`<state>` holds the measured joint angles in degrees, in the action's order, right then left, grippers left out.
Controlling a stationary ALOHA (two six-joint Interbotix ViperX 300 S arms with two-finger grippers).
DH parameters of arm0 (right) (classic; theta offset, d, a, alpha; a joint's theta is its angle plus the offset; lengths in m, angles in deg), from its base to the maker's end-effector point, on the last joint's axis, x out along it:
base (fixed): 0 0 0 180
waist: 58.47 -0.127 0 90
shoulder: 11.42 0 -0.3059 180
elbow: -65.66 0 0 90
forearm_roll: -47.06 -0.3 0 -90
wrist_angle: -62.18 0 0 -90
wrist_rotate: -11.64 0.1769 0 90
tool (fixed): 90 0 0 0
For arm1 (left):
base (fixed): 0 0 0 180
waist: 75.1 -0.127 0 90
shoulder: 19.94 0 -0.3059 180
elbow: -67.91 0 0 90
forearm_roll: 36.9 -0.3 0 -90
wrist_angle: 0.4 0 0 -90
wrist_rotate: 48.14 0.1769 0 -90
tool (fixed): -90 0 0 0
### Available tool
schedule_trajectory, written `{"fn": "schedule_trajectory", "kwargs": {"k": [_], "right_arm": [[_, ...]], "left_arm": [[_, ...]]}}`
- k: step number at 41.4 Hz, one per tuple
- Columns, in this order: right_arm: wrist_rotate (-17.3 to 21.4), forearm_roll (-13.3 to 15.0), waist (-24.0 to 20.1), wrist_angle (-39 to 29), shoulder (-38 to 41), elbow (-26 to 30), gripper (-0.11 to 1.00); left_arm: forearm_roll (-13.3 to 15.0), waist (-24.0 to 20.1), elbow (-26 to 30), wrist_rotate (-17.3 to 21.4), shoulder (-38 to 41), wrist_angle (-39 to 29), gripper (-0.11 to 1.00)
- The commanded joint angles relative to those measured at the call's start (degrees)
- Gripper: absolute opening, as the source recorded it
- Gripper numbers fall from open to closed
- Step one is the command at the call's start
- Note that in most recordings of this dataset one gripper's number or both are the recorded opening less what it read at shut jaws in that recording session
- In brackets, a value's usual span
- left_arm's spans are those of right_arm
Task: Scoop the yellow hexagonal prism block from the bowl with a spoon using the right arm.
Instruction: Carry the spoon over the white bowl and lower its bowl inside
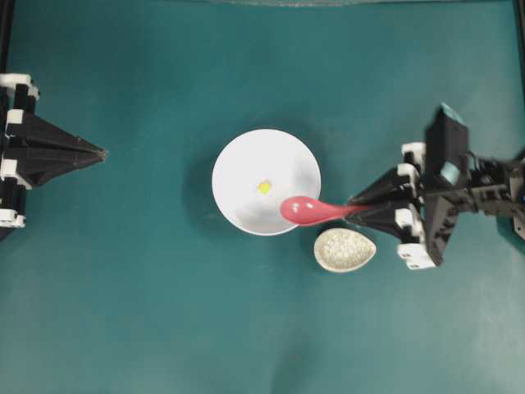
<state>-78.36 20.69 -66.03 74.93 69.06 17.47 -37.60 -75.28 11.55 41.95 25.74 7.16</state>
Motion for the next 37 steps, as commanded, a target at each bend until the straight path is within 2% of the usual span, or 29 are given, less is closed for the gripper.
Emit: {"fn": "schedule_trajectory", "kwargs": {"k": [1, 6, 22, 31, 37], "right_arm": [[-0.4, 0.4, 2.6, -7.7, -0.7, 4.4, 0.23], [-0.6, 1.0, 5.8, -16.4, -0.6, 8.8, 0.23], [-0.4, 1.2, 14.4, -35.3, 0.6, 17.8, 0.23], [-0.4, 1.7, 16.9, -44.7, 3.7, 23.2, 0.23], [-0.3, 3.0, 17.4, -50.7, 7.5, 27.5, 0.23]], "left_arm": [[-0.1, -0.1, 1.3, -0.3, 0.5, -0.3, 0.01], [-0.2, -0.1, 1.3, -0.4, 0.4, -1.1, 0.01], [-0.2, -0.1, 1.3, -0.4, 0.5, -1.4, 0.01], [-0.2, -0.1, 1.3, -0.4, 0.5, -1.4, 0.01], [-0.2, -0.1, 1.3, -0.4, 0.5, -1.4, 0.01]]}}
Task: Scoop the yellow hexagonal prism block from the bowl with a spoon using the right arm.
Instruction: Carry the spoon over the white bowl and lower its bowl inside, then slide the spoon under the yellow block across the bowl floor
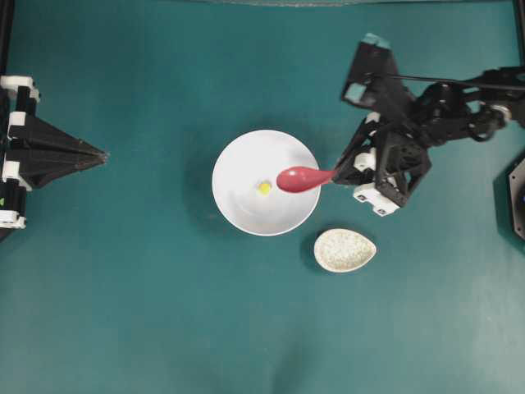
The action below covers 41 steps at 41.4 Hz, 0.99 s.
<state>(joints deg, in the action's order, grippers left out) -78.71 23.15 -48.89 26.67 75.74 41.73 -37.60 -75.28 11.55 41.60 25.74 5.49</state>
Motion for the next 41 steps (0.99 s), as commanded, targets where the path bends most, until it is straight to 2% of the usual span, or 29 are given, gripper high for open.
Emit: {"fn": "schedule_trajectory", "kwargs": {"k": [1, 9, 17, 41], "right_arm": [[0.2, 0.7, 0.3, -3.3, 1.4, 3.9, 0.23], [1.4, 2.8, 0.3, -10.8, 6.9, 10.2, 0.23], [3.0, 5.7, 0.3, -14.9, 9.7, 13.4, 0.23], [3.4, 6.1, -0.2, -13.8, 14.5, 13.8, 0.23]], "left_arm": [[-0.1, -0.1, 1.3, -0.1, 0.5, 0.3, 0.01], [-0.2, -0.1, 1.2, 0.0, 0.5, 0.3, 0.01], [-0.1, -0.1, 1.2, 0.1, 0.5, 0.3, 0.01], [-0.2, -0.1, 1.2, 0.3, 0.4, 0.4, 0.01]]}}
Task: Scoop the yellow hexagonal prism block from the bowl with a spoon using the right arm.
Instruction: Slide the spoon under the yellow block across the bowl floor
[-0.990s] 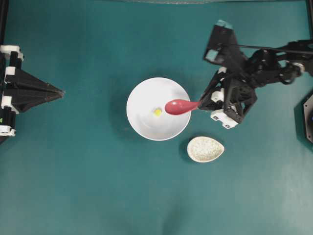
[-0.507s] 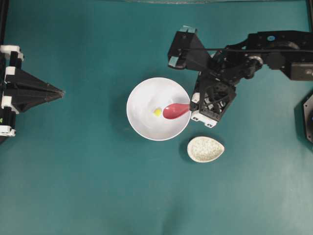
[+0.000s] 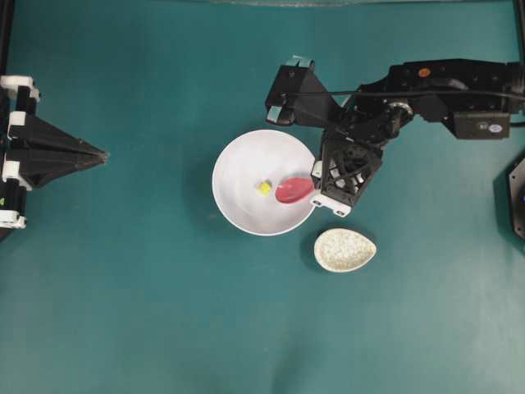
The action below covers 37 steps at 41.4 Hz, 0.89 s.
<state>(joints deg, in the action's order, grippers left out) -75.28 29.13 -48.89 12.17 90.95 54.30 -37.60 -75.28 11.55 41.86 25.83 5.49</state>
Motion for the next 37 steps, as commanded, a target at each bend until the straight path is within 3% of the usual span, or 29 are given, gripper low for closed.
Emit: {"fn": "schedule_trajectory", "kwargs": {"k": [1, 37], "right_arm": [[0.0, 0.0, -0.2, 0.9, -0.5, 1.3, 0.23], [0.3, 0.0, -0.5, 8.0, 4.2, 3.9, 0.23]], "left_arm": [[-0.1, -0.1, 1.2, 0.0, 0.4, 0.4, 0.01], [-0.1, -0.1, 1.2, 0.0, 0.4, 0.5, 0.01]]}}
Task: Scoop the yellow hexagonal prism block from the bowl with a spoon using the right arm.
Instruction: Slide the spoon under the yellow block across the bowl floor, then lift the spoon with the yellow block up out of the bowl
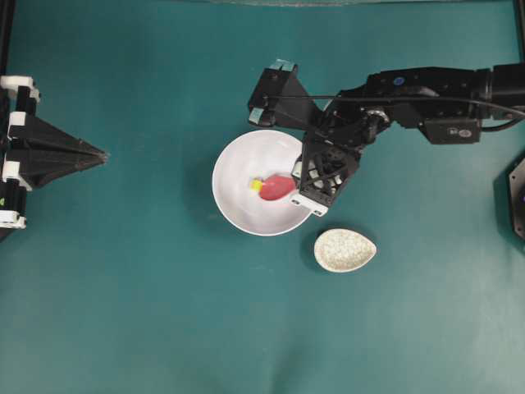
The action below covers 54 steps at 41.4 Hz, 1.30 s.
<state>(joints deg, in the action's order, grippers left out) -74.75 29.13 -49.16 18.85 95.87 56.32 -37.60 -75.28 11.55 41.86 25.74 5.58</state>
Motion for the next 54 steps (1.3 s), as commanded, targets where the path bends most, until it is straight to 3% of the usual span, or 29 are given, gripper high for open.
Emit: {"fn": "schedule_trajectory", "kwargs": {"k": [1, 31, 54], "right_arm": [[-0.3, 0.0, -0.4, 1.6, -0.6, 1.9, 0.23], [0.2, 0.0, -0.5, 9.6, -1.4, 3.0, 0.23], [0.2, 0.0, -1.0, 17.1, -4.6, -1.5, 0.23]], "left_arm": [[-0.1, -0.1, 1.3, 0.0, 0.5, 0.4, 0.01], [-0.2, -0.1, 1.3, -0.1, 0.4, 0.5, 0.01], [-0.2, -0.1, 1.3, -0.6, 0.4, 0.5, 0.01]]}}
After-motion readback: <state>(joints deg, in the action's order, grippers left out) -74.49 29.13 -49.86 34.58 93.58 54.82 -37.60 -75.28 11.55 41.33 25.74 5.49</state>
